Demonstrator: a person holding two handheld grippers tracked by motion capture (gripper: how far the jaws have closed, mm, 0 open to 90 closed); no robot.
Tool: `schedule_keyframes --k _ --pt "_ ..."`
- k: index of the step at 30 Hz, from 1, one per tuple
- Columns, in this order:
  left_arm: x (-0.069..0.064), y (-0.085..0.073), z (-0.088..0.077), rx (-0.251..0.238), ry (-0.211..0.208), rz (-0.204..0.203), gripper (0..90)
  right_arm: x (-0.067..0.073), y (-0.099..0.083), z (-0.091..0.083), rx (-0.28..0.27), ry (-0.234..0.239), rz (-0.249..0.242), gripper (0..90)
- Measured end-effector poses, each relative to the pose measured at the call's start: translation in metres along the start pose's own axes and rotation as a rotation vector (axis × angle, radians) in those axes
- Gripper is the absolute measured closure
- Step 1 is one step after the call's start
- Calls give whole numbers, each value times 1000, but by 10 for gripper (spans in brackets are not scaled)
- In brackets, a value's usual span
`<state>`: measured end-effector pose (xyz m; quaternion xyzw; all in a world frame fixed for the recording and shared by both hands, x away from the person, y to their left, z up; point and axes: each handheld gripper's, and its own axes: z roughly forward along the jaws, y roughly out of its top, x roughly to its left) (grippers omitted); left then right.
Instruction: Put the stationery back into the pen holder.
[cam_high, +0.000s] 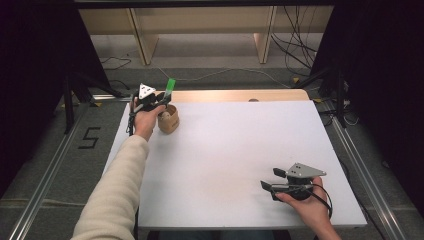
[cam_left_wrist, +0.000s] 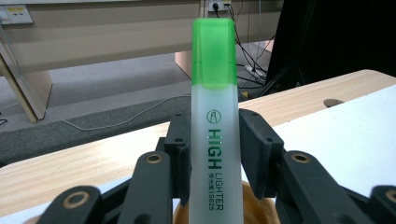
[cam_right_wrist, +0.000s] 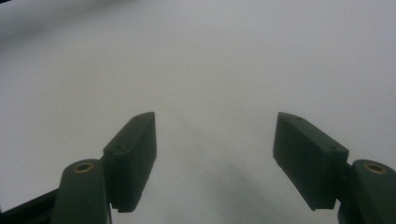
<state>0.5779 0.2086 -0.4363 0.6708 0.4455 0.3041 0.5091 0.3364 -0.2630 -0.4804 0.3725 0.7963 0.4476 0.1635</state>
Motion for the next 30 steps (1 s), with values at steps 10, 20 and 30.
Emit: schedule_keyframes --k 10,20,30 --pt "1 -3 0 13 -7 -2 663 0 0 0 -4 2 -3 310" --pt "3 -6 1 30 -14 -5 662 0 0 0 3 1 -2 310" --pt "4 -9 1 46 -26 -10 661 0 0 0 1 1 -5 310"
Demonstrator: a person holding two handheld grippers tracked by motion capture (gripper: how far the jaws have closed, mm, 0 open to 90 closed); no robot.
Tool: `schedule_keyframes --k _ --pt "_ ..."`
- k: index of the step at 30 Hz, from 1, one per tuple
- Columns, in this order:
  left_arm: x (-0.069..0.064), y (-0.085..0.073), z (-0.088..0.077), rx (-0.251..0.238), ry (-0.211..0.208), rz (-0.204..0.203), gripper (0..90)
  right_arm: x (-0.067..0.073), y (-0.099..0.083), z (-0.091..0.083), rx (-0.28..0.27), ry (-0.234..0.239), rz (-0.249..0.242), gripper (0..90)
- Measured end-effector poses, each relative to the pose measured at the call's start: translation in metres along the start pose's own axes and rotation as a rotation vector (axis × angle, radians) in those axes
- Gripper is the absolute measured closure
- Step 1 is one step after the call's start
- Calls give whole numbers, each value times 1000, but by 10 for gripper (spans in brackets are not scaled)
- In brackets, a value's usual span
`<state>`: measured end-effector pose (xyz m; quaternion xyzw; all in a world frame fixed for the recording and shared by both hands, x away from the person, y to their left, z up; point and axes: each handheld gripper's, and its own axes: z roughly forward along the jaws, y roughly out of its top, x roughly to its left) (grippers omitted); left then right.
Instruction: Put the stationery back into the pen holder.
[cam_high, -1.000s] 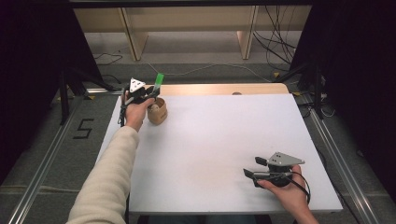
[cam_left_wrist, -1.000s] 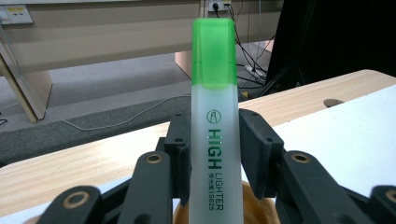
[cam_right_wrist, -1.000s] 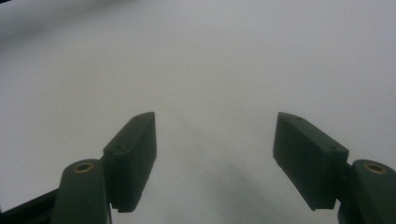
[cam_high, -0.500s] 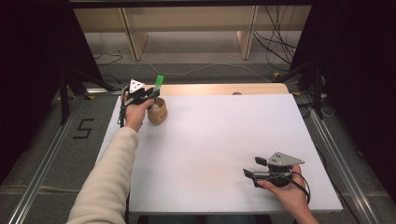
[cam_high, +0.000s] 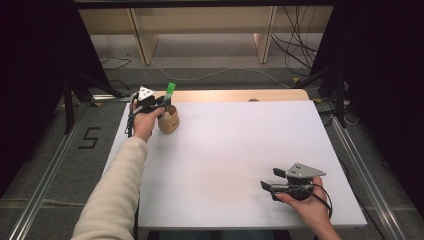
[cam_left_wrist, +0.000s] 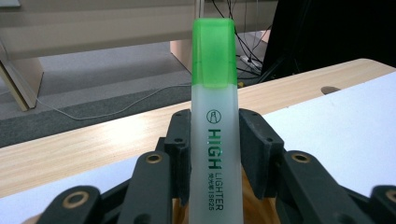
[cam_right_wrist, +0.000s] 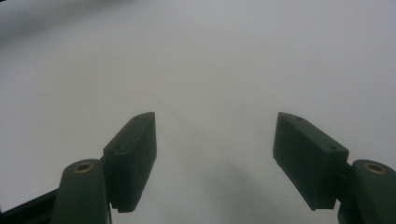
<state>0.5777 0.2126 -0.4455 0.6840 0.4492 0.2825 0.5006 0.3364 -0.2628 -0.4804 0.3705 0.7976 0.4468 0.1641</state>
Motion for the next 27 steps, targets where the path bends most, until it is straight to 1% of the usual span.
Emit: schedule_keyframes --k 5,10,15,19,27 --pt "1 -1 0 0 3 -3 661 0 0 0 0 1 -2 310" --pt "3 -4 0 20 1 -2 661 0 0 0 1 1 0 309" --pt "4 -7 0 14 -2 -16 660 0 0 0 1 1 -2 310" --pt "4 -7 -1 16 -5 -13 660 0 0 0 1 0 -2 310" --pt "6 -7 -1 12 -9 -23 657 0 0 1 2 1 -3 310"
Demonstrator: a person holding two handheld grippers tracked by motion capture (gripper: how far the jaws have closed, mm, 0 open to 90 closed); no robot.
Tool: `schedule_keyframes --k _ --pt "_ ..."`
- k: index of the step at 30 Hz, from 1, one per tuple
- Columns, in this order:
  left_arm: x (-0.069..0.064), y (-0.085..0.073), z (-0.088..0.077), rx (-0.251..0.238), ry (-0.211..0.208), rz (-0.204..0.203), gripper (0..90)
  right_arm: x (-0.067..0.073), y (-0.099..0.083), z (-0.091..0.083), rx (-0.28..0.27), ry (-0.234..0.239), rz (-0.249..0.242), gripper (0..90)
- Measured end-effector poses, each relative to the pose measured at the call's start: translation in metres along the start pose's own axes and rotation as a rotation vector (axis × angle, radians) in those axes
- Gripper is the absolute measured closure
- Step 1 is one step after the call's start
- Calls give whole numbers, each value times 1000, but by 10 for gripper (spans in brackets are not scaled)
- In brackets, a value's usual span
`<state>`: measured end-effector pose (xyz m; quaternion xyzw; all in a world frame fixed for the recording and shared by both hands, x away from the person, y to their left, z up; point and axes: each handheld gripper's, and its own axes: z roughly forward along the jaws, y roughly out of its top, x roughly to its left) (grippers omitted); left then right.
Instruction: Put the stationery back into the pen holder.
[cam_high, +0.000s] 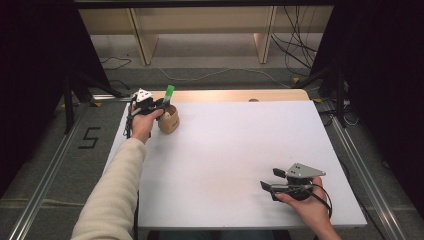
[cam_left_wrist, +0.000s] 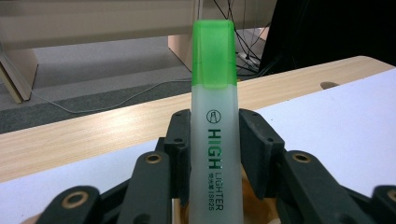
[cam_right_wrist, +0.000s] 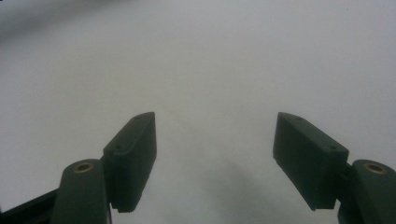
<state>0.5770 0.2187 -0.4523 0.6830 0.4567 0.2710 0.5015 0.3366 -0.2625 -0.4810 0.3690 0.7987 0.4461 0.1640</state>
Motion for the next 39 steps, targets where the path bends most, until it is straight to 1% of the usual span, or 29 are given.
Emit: schedule_keyframes --k 4,9,16,20,21,23,26,28,29,31,34,39 --pt "0 0 -1 3 5 2 651 0 0 0 0 0 1 310" --pt "1 1 -2 11 10 3 681 0 0 0 0 0 0 310" --pt "2 1 -6 8 9 2 663 0 0 0 0 1 1 309" --pt "2 4 -12 12 28 7 626 0 0 0 3 -1 7 309" --pt "3 5 -14 9 25 5 617 0 0 0 3 0 5 310" --pt "4 6 -17 8 32 11 600 0 0 0 3 0 1 310" --pt "4 9 -23 7 36 13 585 0 1 0 -4 0 2 309" --pt "4 11 -27 9 40 21 568 0 0 0 -4 -2 5 310" --pt "3 12 -28 8 39 18 560 0 0 0 2 -3 5 310" --pt "3 13 -31 14 44 32 536 0 1 0 1 -2 3 310" --pt "3 14 -33 17 43 31 509 0 1 0 2 -3 4 310" --pt "0 16 -40 39 31 27 464 0 1 0 -5 -1 5 310"
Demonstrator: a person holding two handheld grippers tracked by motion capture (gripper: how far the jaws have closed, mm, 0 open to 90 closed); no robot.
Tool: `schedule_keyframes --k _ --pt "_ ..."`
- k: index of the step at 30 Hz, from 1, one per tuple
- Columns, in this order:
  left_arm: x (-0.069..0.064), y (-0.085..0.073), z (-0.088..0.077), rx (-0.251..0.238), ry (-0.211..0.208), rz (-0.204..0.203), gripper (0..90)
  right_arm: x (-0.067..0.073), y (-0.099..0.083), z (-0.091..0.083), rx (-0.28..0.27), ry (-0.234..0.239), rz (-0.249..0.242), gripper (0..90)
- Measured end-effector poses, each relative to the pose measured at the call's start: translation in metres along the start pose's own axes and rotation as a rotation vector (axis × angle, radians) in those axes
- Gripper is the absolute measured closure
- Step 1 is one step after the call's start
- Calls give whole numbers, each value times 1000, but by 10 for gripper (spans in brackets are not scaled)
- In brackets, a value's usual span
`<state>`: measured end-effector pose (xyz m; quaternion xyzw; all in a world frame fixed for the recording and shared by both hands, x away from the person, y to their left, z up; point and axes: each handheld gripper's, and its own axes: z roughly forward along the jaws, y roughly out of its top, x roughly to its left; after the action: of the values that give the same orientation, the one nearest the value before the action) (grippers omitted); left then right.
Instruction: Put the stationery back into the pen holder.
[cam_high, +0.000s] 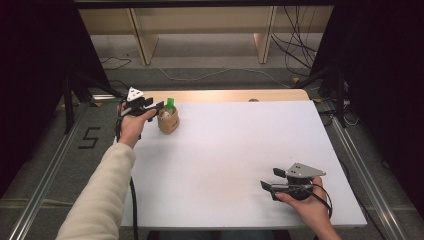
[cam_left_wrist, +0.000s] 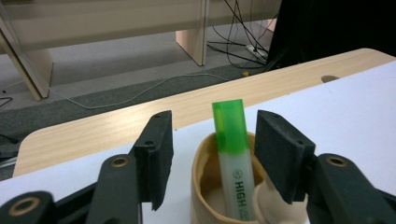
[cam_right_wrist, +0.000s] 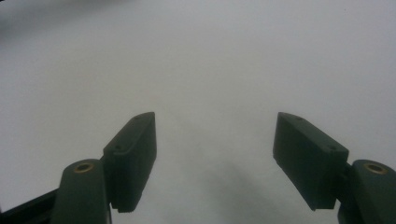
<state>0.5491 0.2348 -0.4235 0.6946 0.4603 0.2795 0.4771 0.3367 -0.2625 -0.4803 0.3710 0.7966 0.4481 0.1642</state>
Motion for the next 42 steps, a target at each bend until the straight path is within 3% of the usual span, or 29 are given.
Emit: schedule_keyframes --k 16,30,42 --pt "-18 6 -19 71 -8 30 323 1 1 -1 -1 -1 -11 308" --pt "-37 6 -37 65 -54 47 275 1 1 -1 1 0 -13 307" --pt "-61 3 -52 79 -82 79 257 3 2 -1 2 2 -16 305"
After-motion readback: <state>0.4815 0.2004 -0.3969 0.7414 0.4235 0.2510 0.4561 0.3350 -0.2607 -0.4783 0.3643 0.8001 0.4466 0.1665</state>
